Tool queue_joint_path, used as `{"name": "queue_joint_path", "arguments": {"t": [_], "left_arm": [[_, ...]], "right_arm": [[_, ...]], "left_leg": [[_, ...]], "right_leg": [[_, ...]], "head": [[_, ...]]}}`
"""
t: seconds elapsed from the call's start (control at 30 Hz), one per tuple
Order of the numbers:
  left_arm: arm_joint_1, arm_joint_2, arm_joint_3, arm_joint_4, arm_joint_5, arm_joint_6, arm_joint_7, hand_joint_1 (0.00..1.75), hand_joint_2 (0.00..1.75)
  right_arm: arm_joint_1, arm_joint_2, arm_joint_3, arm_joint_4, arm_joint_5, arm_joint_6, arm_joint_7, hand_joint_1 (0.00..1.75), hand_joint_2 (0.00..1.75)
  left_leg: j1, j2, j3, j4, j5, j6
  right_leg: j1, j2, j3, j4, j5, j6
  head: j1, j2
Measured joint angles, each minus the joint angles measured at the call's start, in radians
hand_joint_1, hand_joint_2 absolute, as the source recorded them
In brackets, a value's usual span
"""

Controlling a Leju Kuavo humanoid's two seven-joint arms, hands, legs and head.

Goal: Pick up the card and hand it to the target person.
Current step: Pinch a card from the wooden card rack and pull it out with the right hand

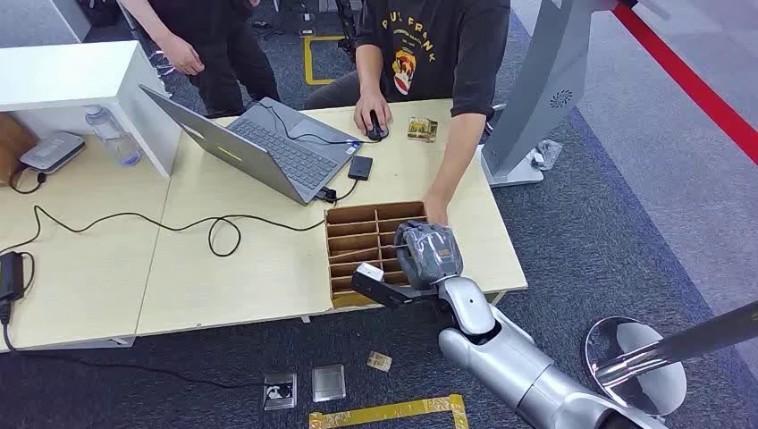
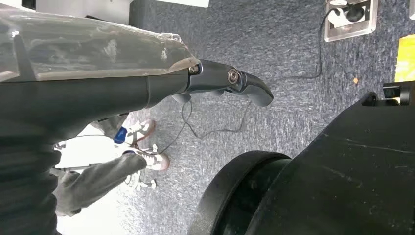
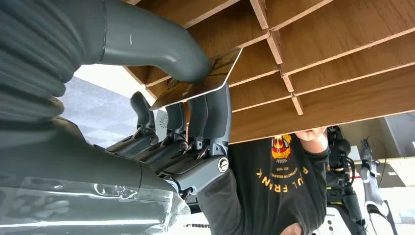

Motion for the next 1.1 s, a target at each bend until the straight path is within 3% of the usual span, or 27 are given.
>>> {"name": "queue_joint_path", "arguments": {"t": [0.43, 0.87, 1.1], "left_arm": [[-0.005, -0.003, 0.001, 0.008, -0.014, -0.004, 0.002, 0.00, 1.75], [0.000, -0.008, 0.002, 0.022, -0.058, 0.033, -0.040, 0.00, 1.75], [0.003, -0.011, 0.002, 0.026, -0.060, 0.031, -0.043, 0.00, 1.75]], "right_arm": [[0.005, -0.002, -0.008, -0.006, 0.050, -0.036, -0.003, 1.75, 1.75], [0.103, -0.053, -0.120, -0.366, 0.178, -0.077, 0.040, 1.75, 1.75], [0.065, -0.052, -0.151, -0.382, 0.116, -0.078, -0.006, 1.69, 1.75]], "left_leg": [[0.000, 0.000, 0.000, 0.000, 0.000, 0.000], [0.000, 0.000, 0.000, 0.000, 0.000, 0.000], [0.000, 0.000, 0.000, 0.000, 0.000, 0.000]], "right_leg": [[0.000, 0.000, 0.000, 0.000, 0.000, 0.000], [0.000, 0.000, 0.000, 0.000, 0.000, 0.000], [0.000, 0.000, 0.001, 0.000, 0.000, 0.000]], "head": [[0.000, 0.000], [0.000, 0.000], [0.000, 0.000]]}}
